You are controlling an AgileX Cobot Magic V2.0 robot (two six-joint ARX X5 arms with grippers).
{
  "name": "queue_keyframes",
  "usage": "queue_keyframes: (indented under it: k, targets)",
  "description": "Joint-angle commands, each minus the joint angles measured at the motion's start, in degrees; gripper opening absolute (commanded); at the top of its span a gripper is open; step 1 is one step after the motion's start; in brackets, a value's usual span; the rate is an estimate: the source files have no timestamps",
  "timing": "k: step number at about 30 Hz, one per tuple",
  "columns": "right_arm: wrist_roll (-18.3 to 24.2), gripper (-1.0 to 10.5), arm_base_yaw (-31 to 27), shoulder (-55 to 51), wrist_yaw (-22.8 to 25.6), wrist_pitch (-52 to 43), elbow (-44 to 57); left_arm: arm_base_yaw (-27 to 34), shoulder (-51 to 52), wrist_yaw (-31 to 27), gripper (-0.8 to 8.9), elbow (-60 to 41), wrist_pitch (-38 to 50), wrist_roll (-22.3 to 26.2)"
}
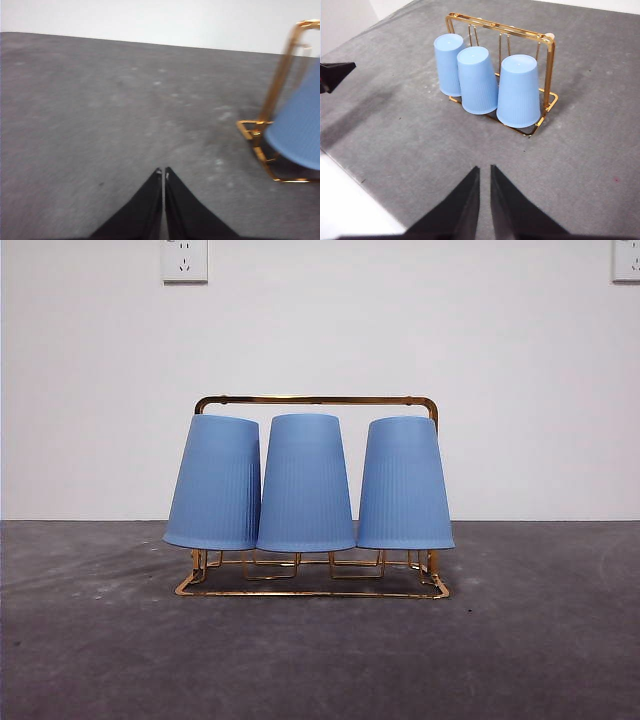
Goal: Pick the top cup and place it on cupholder, pick up the mid cup and place it on cupholder, last pick the bottom cup and place it on cupholder.
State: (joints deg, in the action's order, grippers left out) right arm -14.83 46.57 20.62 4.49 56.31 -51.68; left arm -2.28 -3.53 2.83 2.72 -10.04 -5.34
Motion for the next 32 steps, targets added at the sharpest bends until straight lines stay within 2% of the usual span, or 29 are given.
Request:
queue_keyframes:
  k: [1, 7, 27, 29, 32]
  targets:
    - [-0.15, 0.3, 0.57, 0.13, 0.04, -0.63, -0.44, 0.59, 1.09, -0.92, 0.06, -1.55, 0.90, 0.17]
    - [-0.15, 0.3, 0.57, 0.15, 0.07, -0.63, -0.44, 0.77, 3.34, -5.90, 0.06, -2.03, -0.52, 1.68]
    - [-0.15, 0.3, 0.48, 0.07, 0.04, -0.90, -0.31, 0.66, 3.34, -5.86, 0.06, -2.03, -0.66, 1.64]
    - [-0.15, 0.3, -1.40, 0.02, -0.11, -1.03, -0.04, 0.66, 3.34, -5.86, 0.06, -2.03, -0.66, 1.64]
    - [-0.13, 0.3, -9.35, 0.00, -0.35, -7.61, 4.61, 0.68, 3.34, -5.86, 0.06, -2.03, -0.66, 1.64]
